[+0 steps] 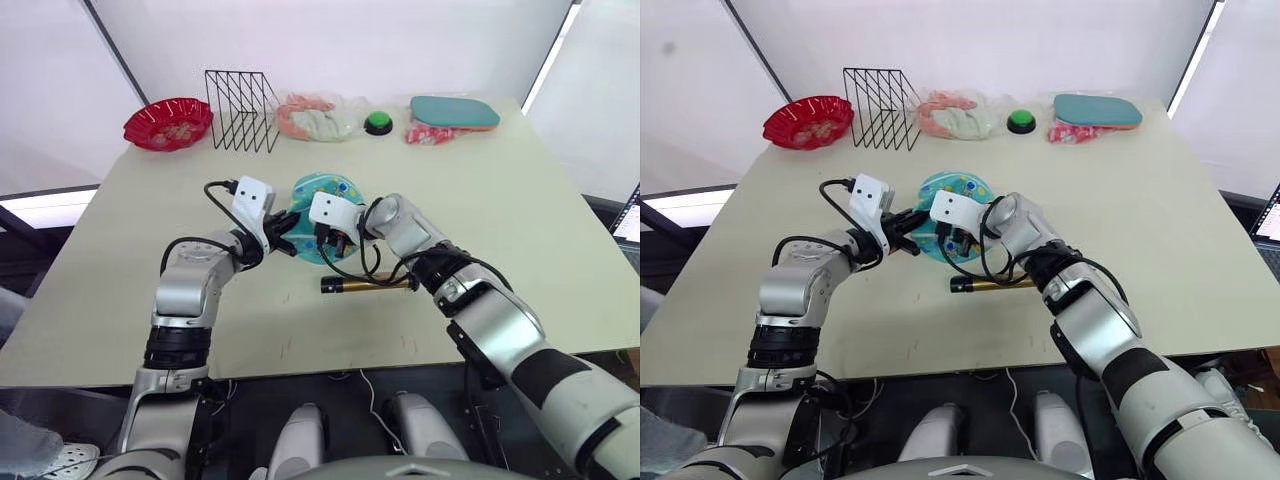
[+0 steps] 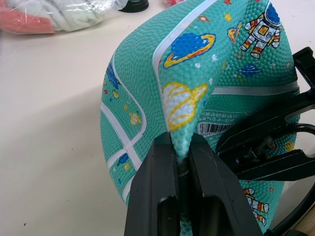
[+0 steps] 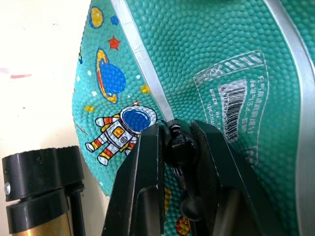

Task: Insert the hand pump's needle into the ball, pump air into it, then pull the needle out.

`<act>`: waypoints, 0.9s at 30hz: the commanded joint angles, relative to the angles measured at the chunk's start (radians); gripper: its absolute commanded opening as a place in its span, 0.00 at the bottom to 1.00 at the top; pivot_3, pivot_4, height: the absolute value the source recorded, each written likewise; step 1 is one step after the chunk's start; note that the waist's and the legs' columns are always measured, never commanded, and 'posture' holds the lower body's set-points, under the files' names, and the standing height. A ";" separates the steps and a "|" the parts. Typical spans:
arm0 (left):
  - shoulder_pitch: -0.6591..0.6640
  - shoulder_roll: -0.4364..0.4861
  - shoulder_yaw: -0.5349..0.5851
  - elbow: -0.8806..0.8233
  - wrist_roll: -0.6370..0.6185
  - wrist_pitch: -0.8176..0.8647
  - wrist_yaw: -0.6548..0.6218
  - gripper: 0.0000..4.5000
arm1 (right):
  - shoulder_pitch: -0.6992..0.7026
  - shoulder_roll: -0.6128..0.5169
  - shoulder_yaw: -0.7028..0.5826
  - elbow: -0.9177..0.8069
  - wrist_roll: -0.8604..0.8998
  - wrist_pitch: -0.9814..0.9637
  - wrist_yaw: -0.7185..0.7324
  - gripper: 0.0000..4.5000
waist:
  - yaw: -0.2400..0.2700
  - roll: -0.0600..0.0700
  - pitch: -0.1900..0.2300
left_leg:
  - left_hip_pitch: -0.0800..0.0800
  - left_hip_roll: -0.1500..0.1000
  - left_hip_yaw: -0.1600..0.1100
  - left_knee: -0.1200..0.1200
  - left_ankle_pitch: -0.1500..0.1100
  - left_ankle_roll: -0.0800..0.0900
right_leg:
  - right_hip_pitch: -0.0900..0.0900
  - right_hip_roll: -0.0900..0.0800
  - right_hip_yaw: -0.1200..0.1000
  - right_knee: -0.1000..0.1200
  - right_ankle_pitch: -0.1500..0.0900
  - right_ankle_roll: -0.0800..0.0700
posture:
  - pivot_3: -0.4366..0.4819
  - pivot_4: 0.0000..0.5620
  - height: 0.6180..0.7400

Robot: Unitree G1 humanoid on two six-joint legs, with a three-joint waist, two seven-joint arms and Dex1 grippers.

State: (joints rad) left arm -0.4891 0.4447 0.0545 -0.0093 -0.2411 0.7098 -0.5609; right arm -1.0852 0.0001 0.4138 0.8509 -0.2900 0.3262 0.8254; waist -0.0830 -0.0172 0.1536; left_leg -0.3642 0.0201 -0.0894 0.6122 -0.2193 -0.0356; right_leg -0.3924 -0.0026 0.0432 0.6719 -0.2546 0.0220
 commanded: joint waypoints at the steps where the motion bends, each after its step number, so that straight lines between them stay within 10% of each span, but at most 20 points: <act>1: 0.003 0.006 -0.038 -0.015 -0.010 0.004 -0.034 0.00 | 0.070 -0.077 -0.070 -0.214 0.043 0.132 0.012 0.47 | 0.008 -0.001 0.002 | -0.001 0.000 0.000 0.000 0.000 0.000 | -0.001 0.000 0.000 0.000 0.000 0.000 | 0.48 0.27 1.00; 4: 0.004 0.011 -0.038 -0.022 -0.013 0.005 -0.035 0.00 | 0.145 -0.126 -0.109 -0.464 0.104 0.249 0.052 0.67 | 0.020 0.002 0.008 | -0.009 -0.001 -0.001 0.001 0.000 0.000 | -0.007 0.000 0.000 0.000 0.000 0.000 | 0.48 0.27 1.00; 15: 0.012 0.029 -0.017 -0.064 -0.051 0.006 -0.047 0.00 | 0.470 -0.331 -0.301 -1.151 0.375 0.479 0.105 0.67 | 0.041 0.003 0.013 | -0.036 -0.014 -0.007 0.000 0.001 -0.001 | -0.023 -0.013 -0.005 -0.010 0.001 0.002 | 0.48 0.27 1.00; 20: 0.032 0.047 0.055 -0.129 -0.138 0.042 -0.072 0.36 | 0.594 -0.423 -0.441 -1.317 0.508 0.502 0.120 0.97 | 0.042 0.000 0.023 | -0.036 -0.014 -0.007 0.000 0.001 -0.001 | -0.023 -0.013 -0.006 -0.010 -0.001 0.006 | 0.48 0.27 1.00; 25: 0.082 0.102 0.153 -0.230 -0.260 0.091 -0.124 0.88 | 0.718 -0.523 -0.540 -1.441 0.627 0.518 0.119 1.00 | 0.041 -0.003 0.029 | -0.037 -0.014 -0.007 0.001 0.001 -0.001 | -0.023 -0.013 -0.006 -0.010 -0.001 0.007 | 0.48 0.27 1.00; 27: 0.097 0.139 0.188 -0.255 -0.298 0.110 -0.145 0.88 | 0.761 -0.550 -0.577 -1.478 0.673 0.523 0.111 1.00 | 0.041 -0.003 0.029 | -0.037 -0.013 -0.007 0.000 0.001 -0.001 | -0.023 -0.013 -0.006 -0.010 -0.001 0.007 | 0.48 0.27 1.00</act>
State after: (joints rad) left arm -0.3980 0.5593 0.1987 -0.2076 -0.4954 0.8069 -0.6820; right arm -0.3384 -0.5345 -0.1192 -0.5604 0.3313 0.8488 0.9398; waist -0.0416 -0.0204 0.1828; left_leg -0.4008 0.0068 -0.0963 0.6127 -0.2186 -0.0364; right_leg -0.4157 -0.0158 0.0371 0.6620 -0.2557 0.0286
